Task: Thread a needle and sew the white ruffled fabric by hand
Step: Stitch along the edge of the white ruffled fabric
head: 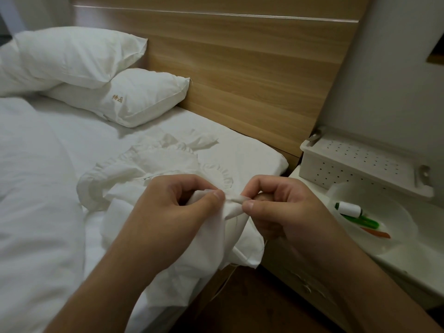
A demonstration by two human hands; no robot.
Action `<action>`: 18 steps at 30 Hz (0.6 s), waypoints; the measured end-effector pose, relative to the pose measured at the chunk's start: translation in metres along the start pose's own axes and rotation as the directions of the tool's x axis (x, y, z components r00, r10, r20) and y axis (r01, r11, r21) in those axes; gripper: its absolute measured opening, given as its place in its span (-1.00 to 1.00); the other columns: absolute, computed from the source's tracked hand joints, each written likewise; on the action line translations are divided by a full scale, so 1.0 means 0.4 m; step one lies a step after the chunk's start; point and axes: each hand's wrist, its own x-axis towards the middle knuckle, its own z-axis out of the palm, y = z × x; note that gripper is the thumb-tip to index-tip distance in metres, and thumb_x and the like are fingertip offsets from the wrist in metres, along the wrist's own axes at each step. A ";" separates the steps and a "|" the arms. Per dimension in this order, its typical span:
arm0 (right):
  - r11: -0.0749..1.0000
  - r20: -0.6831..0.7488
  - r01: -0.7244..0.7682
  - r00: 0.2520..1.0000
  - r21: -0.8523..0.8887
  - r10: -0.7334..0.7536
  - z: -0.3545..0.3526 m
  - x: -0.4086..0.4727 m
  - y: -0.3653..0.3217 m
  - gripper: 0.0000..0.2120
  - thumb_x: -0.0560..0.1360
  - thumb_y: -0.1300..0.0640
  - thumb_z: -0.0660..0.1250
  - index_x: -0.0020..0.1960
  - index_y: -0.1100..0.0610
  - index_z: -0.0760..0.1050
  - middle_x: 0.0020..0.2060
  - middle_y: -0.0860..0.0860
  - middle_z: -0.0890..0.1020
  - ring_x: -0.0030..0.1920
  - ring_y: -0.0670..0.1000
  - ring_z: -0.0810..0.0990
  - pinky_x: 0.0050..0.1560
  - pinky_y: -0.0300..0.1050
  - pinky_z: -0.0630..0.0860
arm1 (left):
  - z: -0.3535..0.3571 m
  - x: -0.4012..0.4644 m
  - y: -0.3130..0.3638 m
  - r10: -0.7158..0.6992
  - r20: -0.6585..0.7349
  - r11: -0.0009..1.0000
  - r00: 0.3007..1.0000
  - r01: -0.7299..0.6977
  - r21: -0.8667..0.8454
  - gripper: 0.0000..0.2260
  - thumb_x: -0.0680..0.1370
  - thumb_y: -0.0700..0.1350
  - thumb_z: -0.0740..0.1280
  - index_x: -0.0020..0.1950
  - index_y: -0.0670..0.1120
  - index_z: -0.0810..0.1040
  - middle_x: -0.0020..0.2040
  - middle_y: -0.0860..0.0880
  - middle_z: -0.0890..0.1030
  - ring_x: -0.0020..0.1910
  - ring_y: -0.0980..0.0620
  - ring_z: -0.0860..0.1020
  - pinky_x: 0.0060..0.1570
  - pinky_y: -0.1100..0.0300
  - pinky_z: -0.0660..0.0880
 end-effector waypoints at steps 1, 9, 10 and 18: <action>1.000 0.008 0.001 1.000 0.026 -0.002 -0.002 0.001 0.002 -0.82 0.46 0.27 0.39 -0.05 0.40 0.54 -0.48 0.03 0.32 -0.47 -0.07 0.25 -0.44 -0.22 0.25 | 0.000 0.000 0.001 -0.004 0.002 1.000 1.000 0.004 -0.010 -0.87 0.56 -0.05 0.48 -0.16 0.12 0.77 -0.23 0.08 0.74 -0.17 0.14 0.70 -0.16 0.21 0.56; 0.989 0.058 0.014 0.998 0.148 -0.022 -0.005 0.006 0.018 -0.82 0.49 0.26 0.38 -0.07 0.39 0.49 -0.46 0.02 0.33 -0.45 -0.06 0.21 -0.43 -0.20 0.19 | -0.001 0.000 0.000 -0.008 0.047 0.998 0.999 0.011 -0.067 -0.88 0.57 -0.04 0.47 -0.13 0.08 0.78 -0.18 0.02 0.75 -0.11 0.02 0.72 -0.01 -0.07 0.65; 0.987 0.061 0.017 0.998 0.159 -0.028 -0.003 0.006 0.020 -0.82 0.50 0.25 0.38 -0.06 0.39 0.49 -0.46 0.02 0.34 -0.45 -0.06 0.21 -0.43 -0.20 0.20 | -0.002 0.000 -0.001 -0.008 0.055 0.997 0.998 0.013 -0.078 -0.88 0.57 -0.04 0.46 -0.12 0.08 0.78 -0.17 0.01 0.75 -0.09 0.01 0.72 0.01 -0.09 0.65; 0.978 0.070 0.053 0.995 0.204 -0.069 0.023 0.013 0.032 -0.79 0.52 0.12 0.41 -0.09 0.29 0.53 -0.45 0.05 0.31 -0.45 -0.05 0.22 -0.41 -0.22 0.27 | 0.006 0.003 -0.005 -0.009 0.109 0.989 0.994 0.025 -0.143 -0.87 0.58 -0.06 0.45 -0.12 0.02 0.78 -0.18 -0.01 0.74 -0.13 0.07 0.70 -0.08 0.14 0.60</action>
